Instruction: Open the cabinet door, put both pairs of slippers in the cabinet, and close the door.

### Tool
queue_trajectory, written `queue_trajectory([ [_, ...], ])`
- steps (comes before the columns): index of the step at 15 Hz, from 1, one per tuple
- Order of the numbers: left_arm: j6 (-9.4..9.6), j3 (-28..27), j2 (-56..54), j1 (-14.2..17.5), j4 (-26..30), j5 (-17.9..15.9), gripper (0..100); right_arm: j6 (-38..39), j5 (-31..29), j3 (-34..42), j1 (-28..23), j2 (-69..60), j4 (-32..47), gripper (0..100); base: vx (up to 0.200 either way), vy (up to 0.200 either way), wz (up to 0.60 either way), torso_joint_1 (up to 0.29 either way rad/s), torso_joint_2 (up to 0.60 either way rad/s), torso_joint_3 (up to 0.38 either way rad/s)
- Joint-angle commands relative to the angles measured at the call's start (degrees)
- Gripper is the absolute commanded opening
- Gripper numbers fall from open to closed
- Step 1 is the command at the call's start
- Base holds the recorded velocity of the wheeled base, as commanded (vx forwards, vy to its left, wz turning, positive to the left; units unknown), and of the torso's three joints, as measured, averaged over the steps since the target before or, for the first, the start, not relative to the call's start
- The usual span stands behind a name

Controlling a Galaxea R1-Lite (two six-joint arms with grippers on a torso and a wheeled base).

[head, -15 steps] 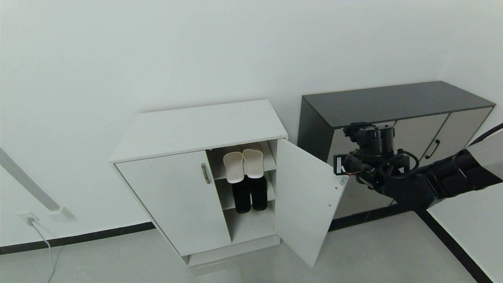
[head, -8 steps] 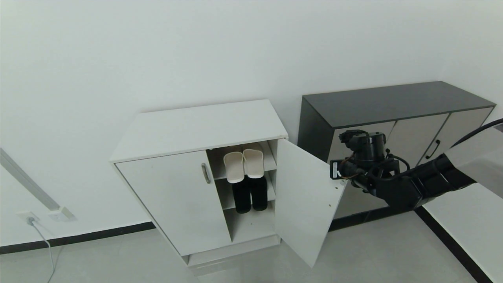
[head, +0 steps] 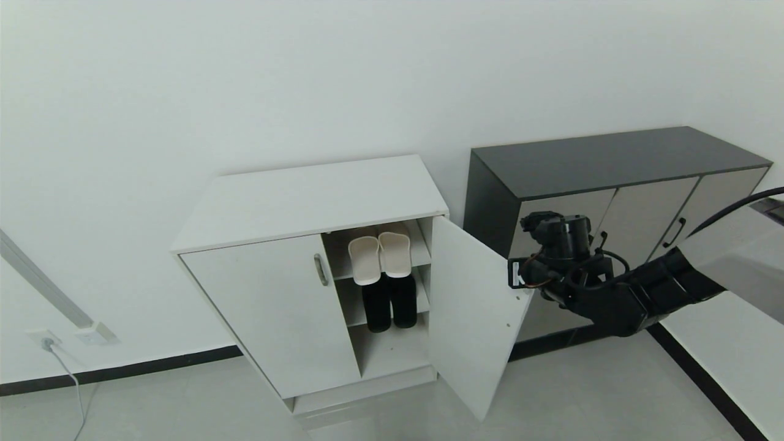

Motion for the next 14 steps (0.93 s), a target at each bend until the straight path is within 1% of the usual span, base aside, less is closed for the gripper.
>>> queue_trajectory([
  [1, -0.02, 0.1, 0.0, 0.0, 0.0, 0.0, 0, 0.7, -0.4, 1.5, 4.1, -0.5, -0.7, 0, 0.000, 0.000, 0.00, 0.000, 0.00, 0.000],
  [3, -0.02, 0.0, 0.0, 0.0, 0.0, 0.0, 0, 1.4, -1.5, 3.1, 9.2, -1.7, -1.3, 0, 0.000, 0.000, 0.00, 0.000, 0.00, 0.000],
  [6, -0.02, 0.0, 0.0, 0.0, 0.0, 0.0, 0, 2.0, -2.1, 6.4, 14.9, -3.5, -3.6, 0, 0.000, 0.000, 0.00, 0.000, 0.00, 0.000],
  [8, -0.02, 0.0, 0.0, 0.0, 0.0, 0.1, 0, 1.2, -1.9, 8.7, 16.4, -3.8, -7.9, 0, 0.000, 0.000, 0.00, 0.000, 0.00, 0.000],
  [11, -0.02, 0.0, 0.0, 0.0, 0.0, 0.1, 0, -2.0, 0.3, 12.2, 16.5, -4.5, -11.4, 0, 0.000, 0.000, 0.00, 0.000, 0.00, 0.000],
  [14, -0.02, 0.0, 0.0, 0.0, 0.0, 0.1, 0, -2.3, 1.7, 12.8, 16.5, -4.1, -14.4, 0, 0.000, 0.000, 0.00, 0.000, 0.00, 0.000],
])
